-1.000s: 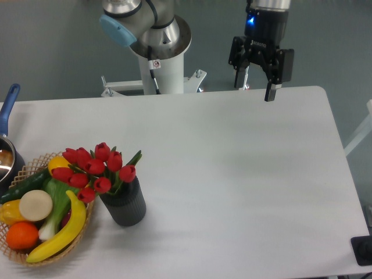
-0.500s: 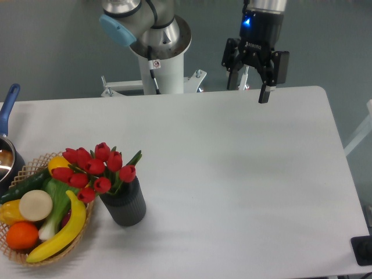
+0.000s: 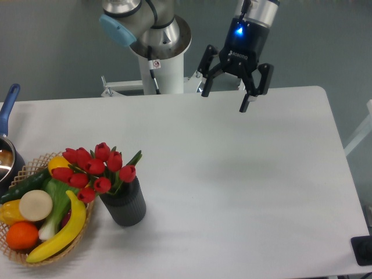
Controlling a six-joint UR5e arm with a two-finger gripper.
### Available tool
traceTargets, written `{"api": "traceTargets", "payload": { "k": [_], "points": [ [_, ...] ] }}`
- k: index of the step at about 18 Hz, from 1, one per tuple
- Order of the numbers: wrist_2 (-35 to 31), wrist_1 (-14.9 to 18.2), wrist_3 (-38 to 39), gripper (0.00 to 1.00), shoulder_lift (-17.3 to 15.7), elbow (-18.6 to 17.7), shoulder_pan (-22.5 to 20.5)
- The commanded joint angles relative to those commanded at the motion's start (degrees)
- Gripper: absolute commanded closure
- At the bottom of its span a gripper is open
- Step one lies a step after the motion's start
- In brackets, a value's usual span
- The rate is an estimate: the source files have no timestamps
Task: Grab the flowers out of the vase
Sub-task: 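Move the open right gripper toward the red tulips in the black vase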
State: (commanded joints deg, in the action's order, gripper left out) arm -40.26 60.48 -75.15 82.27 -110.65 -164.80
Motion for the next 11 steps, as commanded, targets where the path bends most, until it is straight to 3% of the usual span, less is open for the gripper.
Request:
{"api": "traceTargets", "payload": {
  "k": [5,11],
  "points": [
    [-0.35,-0.27,1.67,0.00,0.09,-3.07,4.92],
    [-0.61,-0.45,1.94,0.00,1.23,-3.52,7.82]
  ]
}}
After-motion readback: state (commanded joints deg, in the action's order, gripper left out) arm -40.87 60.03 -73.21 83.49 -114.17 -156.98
